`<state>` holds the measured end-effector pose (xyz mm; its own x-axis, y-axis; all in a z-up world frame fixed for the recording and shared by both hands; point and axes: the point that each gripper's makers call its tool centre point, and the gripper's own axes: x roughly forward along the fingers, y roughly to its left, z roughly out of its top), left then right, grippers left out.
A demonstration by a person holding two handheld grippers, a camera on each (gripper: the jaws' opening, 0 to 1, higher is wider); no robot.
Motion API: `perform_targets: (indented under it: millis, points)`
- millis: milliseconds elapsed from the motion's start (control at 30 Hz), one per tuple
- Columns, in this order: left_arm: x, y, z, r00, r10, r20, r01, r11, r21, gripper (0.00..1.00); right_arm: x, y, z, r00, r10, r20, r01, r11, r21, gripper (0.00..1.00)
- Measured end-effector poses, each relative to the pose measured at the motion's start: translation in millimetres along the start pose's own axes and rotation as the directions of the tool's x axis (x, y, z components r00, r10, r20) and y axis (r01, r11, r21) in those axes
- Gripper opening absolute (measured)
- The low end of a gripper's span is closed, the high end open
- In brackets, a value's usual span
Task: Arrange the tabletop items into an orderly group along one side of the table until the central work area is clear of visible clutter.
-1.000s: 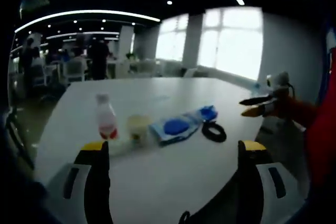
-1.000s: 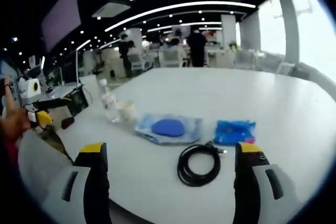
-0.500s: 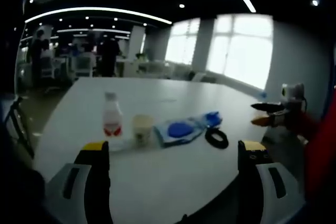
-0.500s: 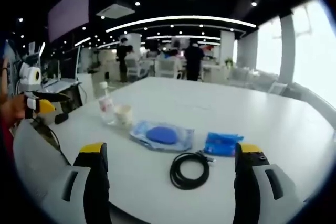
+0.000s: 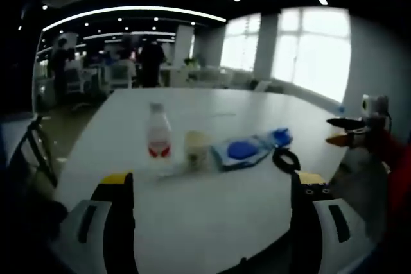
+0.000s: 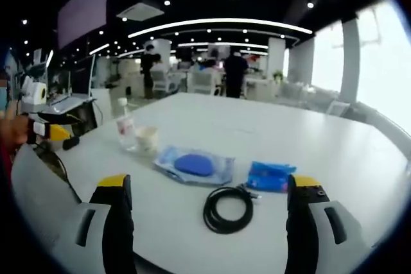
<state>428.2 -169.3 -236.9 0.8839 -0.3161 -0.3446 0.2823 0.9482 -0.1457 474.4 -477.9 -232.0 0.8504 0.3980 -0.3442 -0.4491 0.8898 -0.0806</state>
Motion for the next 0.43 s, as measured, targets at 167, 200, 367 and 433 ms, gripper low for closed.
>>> perform_targets:
  millis: [167, 200, 367, 433]
  points:
    - [1.5, 3.4, -2.1, 1.0, 0.007, -0.006, -0.007, 1.0, 0.005, 0.99, 0.6, 1.1, -1.6, 1.0, 0.0, -0.006, 0.0, 1.0, -0.007, 0.99]
    - [1.5, 3.9, -2.9, 1.0, 0.01, -0.01, -0.01, 1.0, 0.007, 0.99, 0.6, 1.0, -1.7, 1.0, 0.0, -0.006, 0.0, 1.0, -0.008, 0.99]
    - [3.2, 1.4, -6.0, 1.0, -0.001, -0.027, 0.001, 1.0, 0.015, 0.99, 0.7, -0.8, -3.8, 1.0, -0.006, -0.012, 0.006, 1.0, 0.006, 0.99]
    - [3.3, 1.4, -5.9, 1.0, 0.0, -0.028, 0.001, 1.0, 0.019, 0.99, -0.1, -2.2, -3.4, 1.0, -0.012, -0.008, 0.012, 1.0, 0.01, 0.99]
